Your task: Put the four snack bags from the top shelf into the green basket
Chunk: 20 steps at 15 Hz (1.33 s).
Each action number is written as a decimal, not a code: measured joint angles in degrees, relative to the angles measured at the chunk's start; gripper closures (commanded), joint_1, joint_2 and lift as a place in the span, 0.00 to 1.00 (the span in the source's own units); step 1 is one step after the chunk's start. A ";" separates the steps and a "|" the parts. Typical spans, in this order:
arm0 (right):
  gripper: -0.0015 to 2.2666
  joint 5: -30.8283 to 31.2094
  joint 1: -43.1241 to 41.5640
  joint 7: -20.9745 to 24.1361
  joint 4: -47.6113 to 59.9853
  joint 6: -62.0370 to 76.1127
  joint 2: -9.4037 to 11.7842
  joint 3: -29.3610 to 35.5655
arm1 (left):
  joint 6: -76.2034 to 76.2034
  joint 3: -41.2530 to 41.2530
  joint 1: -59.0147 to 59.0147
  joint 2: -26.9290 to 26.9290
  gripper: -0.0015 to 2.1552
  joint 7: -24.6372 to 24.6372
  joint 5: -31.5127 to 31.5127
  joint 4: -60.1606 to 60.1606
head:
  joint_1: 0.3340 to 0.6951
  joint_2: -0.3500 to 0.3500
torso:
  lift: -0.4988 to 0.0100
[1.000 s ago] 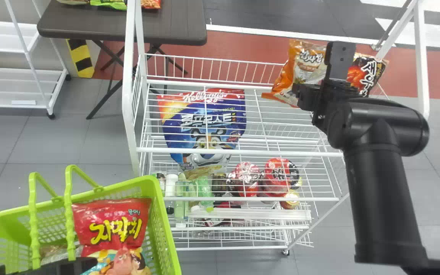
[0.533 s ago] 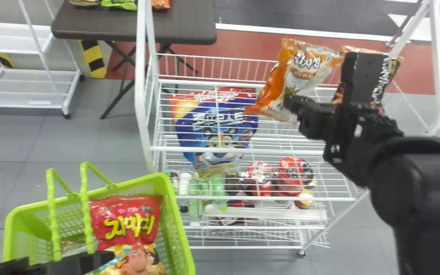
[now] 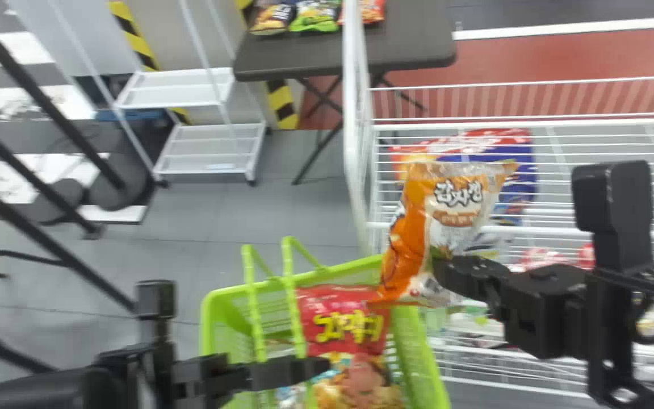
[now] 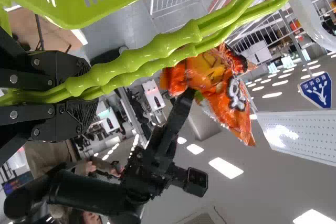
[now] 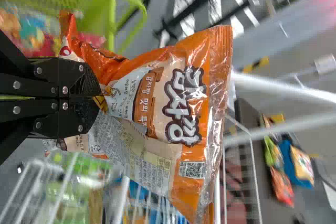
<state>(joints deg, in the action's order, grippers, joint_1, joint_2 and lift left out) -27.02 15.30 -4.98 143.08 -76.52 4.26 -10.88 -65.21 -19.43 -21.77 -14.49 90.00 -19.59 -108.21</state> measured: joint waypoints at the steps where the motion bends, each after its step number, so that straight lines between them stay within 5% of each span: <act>1: 1.00 -2.00 -0.48 -0.04 -0.68 -1.10 -0.05 -0.93 | -0.12 0.06 0.09 0.06 1.00 0.00 0.00 0.01 | 1.00 1.00 | 0.98; 10: 1.00 -9.99 -11.02 -2.46 -27.71 -2.04 -0.87 -10.84 | -1.77 0.70 1.12 0.26 1.00 0.00 -0.65 -0.32 | 1.00 1.00 | 0.98; 15: 0.96 -10.33 -20.77 -5.10 -46.57 6.05 -4.12 -17.28 | -2.81 1.56 1.43 0.53 1.00 0.00 -0.66 -0.78 | 1.00 1.00 | 0.98; 16: 0.71 -10.38 -22.23 -5.82 -49.58 7.38 -4.20 -17.86 | -3.00 1.57 1.46 0.58 1.00 0.00 -0.66 -0.83 | 1.00 1.00 | 0.98; 17: 0.17 -10.41 -23.58 -6.27 -52.41 8.09 -4.24 -18.17 | -3.10 1.58 1.46 0.67 1.00 0.00 -0.66 -0.85 | 1.00 1.00 | 0.98; 18: 0.00 -10.40 -24.20 -6.27 -53.81 7.89 -4.26 -18.13 | -3.12 1.57 1.44 0.72 1.00 0.00 -0.66 -0.85 | 1.00 1.00 | 0.98; 20: 0.00 -10.35 -23.00 -6.82 -52.34 5.29 -4.26 -16.45 | -3.04 1.34 1.26 0.72 1.00 0.00 -0.64 -0.74 | 1.00 1.00 | 0.98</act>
<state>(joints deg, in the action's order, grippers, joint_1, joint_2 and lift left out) -37.37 -7.71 -11.81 90.74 -71.23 0.00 -27.33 -68.26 -18.09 -20.50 -13.77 90.00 -20.23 -108.95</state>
